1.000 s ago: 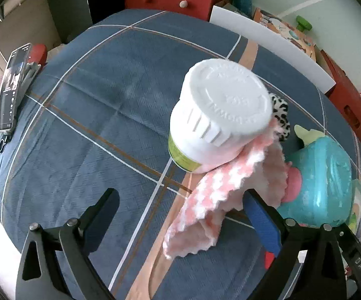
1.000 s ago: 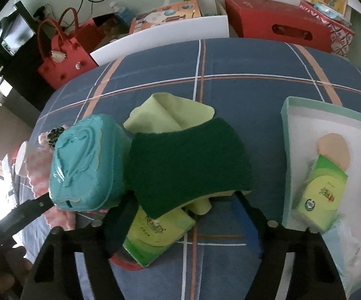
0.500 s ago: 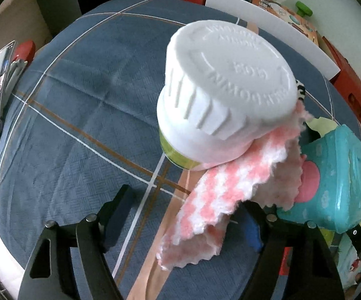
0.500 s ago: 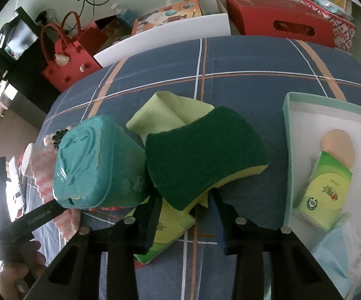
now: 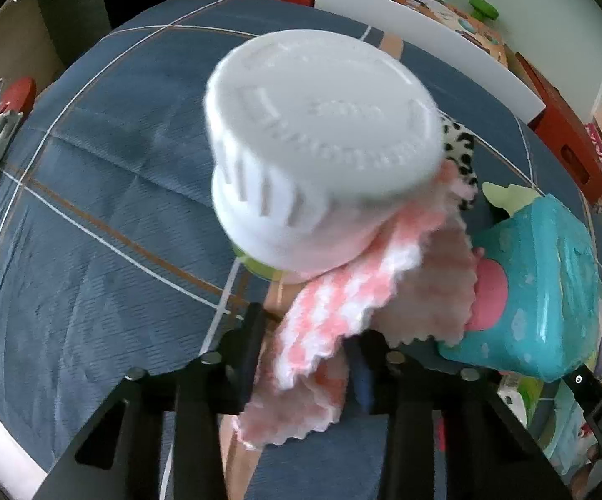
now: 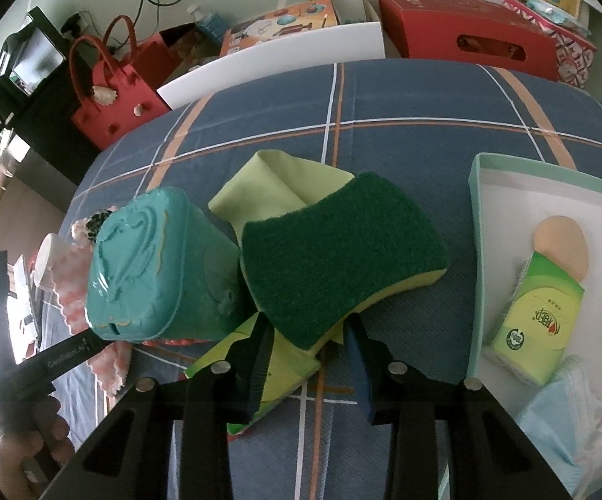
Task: Organize soft objects
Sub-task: 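Grasp the pink striped towel with the left gripper while the right grasps the green-yellow sponge, then lift the towel with the left gripper while the right lifts the sponge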
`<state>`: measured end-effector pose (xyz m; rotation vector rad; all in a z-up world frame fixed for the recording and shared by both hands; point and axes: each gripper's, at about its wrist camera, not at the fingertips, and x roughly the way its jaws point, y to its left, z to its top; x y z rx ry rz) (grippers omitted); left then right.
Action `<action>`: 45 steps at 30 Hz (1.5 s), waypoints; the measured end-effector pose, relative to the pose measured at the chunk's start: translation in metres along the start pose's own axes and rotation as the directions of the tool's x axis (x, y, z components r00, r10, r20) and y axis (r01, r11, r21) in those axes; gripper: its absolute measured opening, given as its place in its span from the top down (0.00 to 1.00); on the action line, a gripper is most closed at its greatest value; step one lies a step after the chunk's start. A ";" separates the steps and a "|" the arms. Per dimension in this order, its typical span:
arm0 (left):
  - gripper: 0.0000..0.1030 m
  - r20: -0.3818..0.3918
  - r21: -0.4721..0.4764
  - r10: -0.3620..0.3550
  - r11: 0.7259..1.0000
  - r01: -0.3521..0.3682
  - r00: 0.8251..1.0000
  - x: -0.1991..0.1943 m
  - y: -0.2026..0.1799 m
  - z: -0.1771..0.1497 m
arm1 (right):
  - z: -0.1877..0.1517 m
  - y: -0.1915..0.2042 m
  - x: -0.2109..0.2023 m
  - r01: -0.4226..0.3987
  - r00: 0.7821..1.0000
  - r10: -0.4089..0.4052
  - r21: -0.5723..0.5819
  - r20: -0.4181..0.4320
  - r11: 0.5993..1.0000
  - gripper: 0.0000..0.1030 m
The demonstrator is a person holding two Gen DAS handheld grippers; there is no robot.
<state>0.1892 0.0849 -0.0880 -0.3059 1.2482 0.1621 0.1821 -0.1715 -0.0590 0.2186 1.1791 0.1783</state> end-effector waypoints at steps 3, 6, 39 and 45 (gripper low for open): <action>0.81 0.000 0.007 -0.025 1.000 0.025 1.000 0.002 -0.006 0.000 | -0.001 0.000 0.000 0.003 1.000 -0.003 -0.003 -0.001 1.000 0.64; 0.89 0.006 0.009 -0.039 0.999 0.039 0.999 0.000 -0.015 -0.001 | 0.000 0.000 0.000 0.004 1.000 -0.004 -0.005 -0.001 1.000 0.65; 0.92 0.237 0.033 -0.172 0.985 0.169 0.956 -0.100 0.001 -0.015 | 0.001 0.001 -0.048 -0.004 0.992 0.007 -0.024 0.128 1.000 0.69; 0.92 0.287 0.049 -0.188 0.982 0.181 0.939 -0.120 -0.001 -0.017 | 0.002 0.001 -0.060 -0.005 0.987 0.010 -0.029 0.163 1.000 0.69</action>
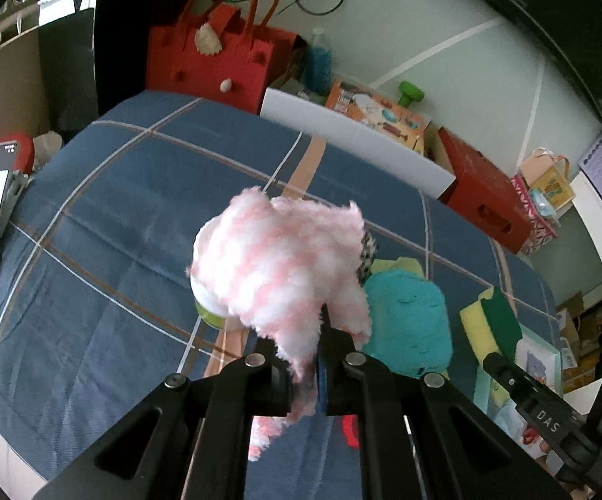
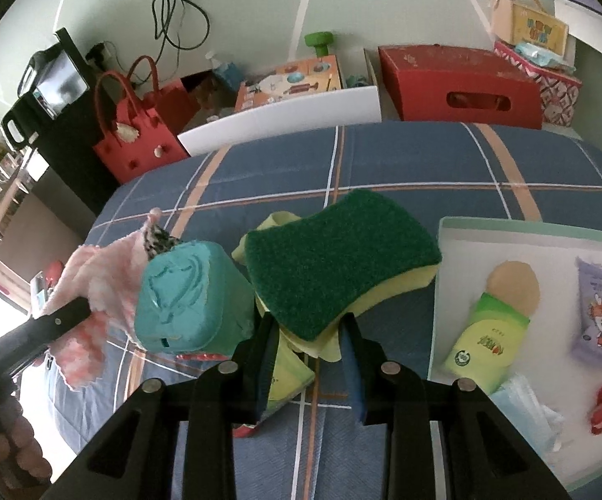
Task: Organize soft objects
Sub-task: 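Lift the towel with the left gripper while the right lifts the sponge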
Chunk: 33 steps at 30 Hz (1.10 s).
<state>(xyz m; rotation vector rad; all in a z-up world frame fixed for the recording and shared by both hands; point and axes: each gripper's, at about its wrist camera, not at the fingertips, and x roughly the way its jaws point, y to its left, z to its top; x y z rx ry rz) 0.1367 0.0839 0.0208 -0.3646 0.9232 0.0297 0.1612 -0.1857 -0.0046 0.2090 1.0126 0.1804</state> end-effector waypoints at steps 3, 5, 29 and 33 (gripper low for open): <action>0.92 0.035 0.004 -0.011 1.000 0.011 0.999 -0.010 -0.004 0.002 | -0.001 -0.001 -0.008 0.006 1.000 -0.006 -0.002 0.020 1.000 0.69; 0.92 0.060 0.008 -0.017 1.000 0.017 0.998 -0.019 -0.006 0.003 | 0.000 -0.001 -0.012 0.011 0.999 -0.011 -0.004 0.034 1.000 0.69; 0.92 0.218 0.078 -0.084 0.995 0.068 0.972 -0.074 -0.031 0.005 | 0.000 0.008 -0.042 0.033 0.994 -0.028 -0.042 0.105 0.999 0.69; 0.92 0.221 0.101 -0.103 0.991 0.083 0.970 -0.074 -0.042 0.004 | 0.001 0.006 -0.042 0.039 0.994 -0.035 -0.039 0.102 0.998 0.69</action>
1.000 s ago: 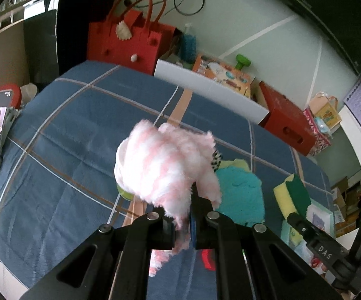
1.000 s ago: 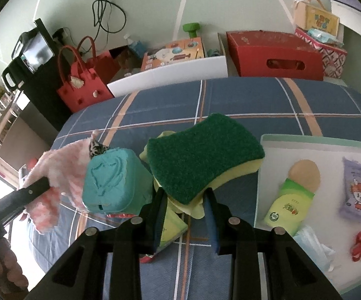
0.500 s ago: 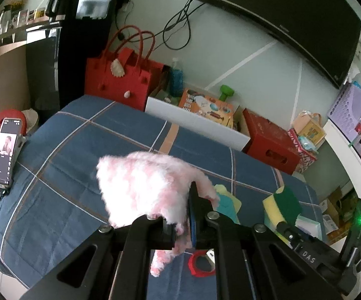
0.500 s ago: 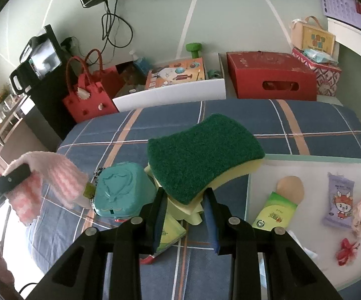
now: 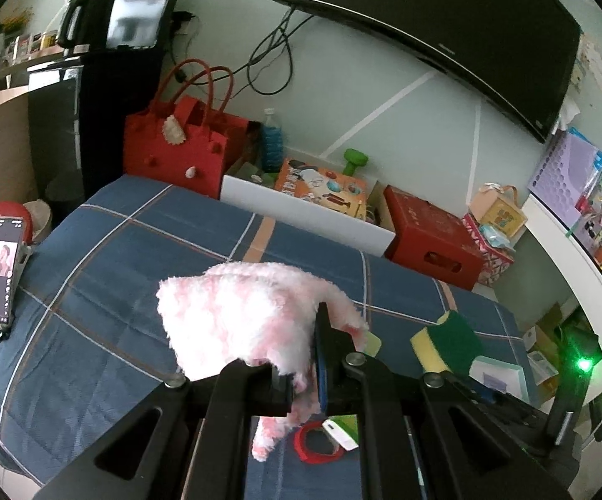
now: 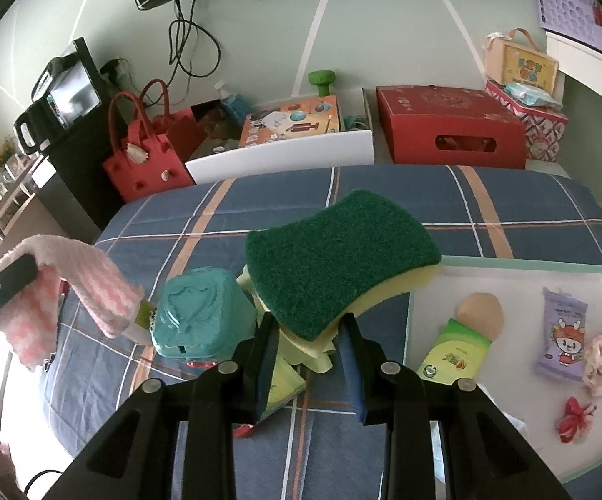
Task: Organize soft objects
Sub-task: 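Lift the towel with the left gripper while the right lifts the sponge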
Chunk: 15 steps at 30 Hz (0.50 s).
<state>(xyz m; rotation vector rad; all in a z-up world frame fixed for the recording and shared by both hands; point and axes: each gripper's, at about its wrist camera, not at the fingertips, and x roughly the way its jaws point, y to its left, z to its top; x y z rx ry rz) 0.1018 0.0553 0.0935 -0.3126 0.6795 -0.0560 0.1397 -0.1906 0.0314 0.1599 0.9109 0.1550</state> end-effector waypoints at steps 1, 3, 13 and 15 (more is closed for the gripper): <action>0.92 0.001 0.008 -0.007 1.000 0.007 1.000 0.000 -0.003 0.000 | 0.000 -0.001 0.000 0.004 1.000 -0.004 0.001 0.001 1.000 0.69; 0.92 0.000 0.022 -0.025 0.999 0.025 1.000 0.002 -0.012 -0.001 | 0.000 -0.005 -0.002 0.020 1.000 -0.021 0.005 0.006 1.000 0.69; 0.92 -0.037 0.118 -0.146 0.982 0.150 0.989 0.016 -0.072 -0.009 | 0.003 -0.047 -0.009 0.094 0.995 -0.096 0.083 0.013 0.992 0.69; 0.92 -0.045 0.139 -0.174 0.974 0.179 0.984 0.021 -0.085 -0.011 | 0.003 -0.058 -0.012 0.116 0.993 -0.118 0.101 0.016 0.988 0.69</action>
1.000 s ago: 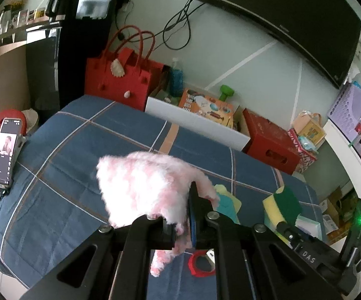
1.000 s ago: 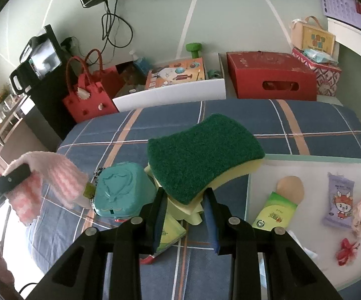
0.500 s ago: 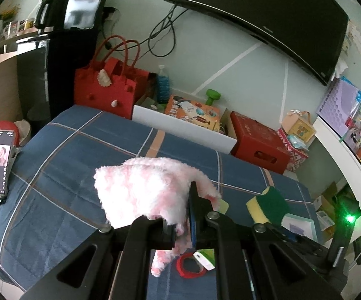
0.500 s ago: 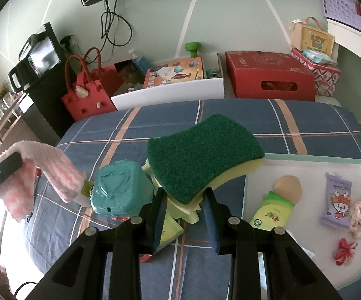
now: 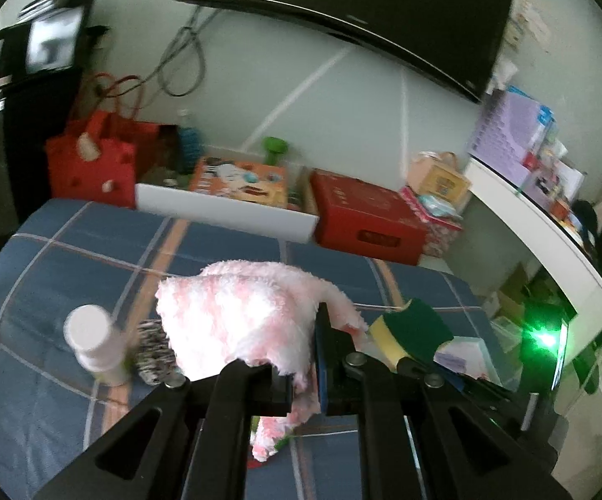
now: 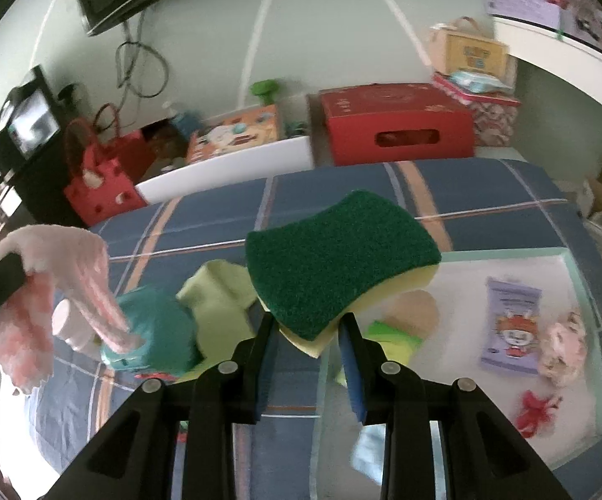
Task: Organize soft objects
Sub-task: 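Lift the towel with the left gripper while the right lifts the sponge, then carry the towel and sponge over the tray with both grippers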
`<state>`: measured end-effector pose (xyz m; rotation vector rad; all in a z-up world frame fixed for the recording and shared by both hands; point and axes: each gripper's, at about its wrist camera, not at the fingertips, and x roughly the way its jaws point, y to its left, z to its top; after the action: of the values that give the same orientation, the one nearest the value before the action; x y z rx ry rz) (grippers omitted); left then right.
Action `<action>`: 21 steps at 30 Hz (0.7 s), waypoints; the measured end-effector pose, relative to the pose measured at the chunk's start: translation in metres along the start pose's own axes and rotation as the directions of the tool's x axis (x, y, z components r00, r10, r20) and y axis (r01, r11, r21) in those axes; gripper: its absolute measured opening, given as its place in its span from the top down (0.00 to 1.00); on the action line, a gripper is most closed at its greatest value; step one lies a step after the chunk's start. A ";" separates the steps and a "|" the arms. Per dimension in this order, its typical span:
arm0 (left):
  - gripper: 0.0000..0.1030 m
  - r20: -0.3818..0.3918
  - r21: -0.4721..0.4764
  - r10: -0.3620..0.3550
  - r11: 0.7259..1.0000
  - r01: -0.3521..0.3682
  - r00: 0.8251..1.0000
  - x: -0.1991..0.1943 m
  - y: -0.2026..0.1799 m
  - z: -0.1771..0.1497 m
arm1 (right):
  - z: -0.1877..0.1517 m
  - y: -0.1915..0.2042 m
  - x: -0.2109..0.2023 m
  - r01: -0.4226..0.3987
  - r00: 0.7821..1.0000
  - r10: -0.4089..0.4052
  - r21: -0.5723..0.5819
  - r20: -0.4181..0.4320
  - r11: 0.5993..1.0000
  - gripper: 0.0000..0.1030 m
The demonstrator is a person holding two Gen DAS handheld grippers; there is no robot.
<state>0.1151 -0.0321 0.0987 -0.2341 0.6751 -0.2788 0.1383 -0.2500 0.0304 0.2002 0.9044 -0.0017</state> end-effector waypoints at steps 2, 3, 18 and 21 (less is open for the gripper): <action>0.92 -0.010 0.019 -0.027 0.999 0.027 1.000 0.008 -0.011 0.000 | 0.001 -0.015 -0.001 0.032 1.000 -0.032 0.024 0.002 0.999 0.69; 0.92 -0.016 0.031 -0.039 0.999 0.040 0.999 0.012 -0.017 -0.001 | 0.002 -0.021 -0.001 0.045 0.999 -0.045 0.035 0.001 0.998 0.69; 0.92 -0.150 0.181 -0.184 0.961 0.210 0.971 0.069 -0.107 -0.009 | 0.002 -0.130 -0.008 0.226 0.973 -0.228 0.234 -0.017 0.946 0.69; 0.92 -0.187 0.197 -0.201 0.951 0.238 0.961 0.082 -0.123 -0.012 | 0.000 -0.142 -0.006 0.248 0.968 -0.249 0.249 -0.031 0.936 0.69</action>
<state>0.1469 -0.1755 0.0784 -0.0757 0.7773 -0.5886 0.1224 -0.3896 0.0103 0.3206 0.9224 -0.3538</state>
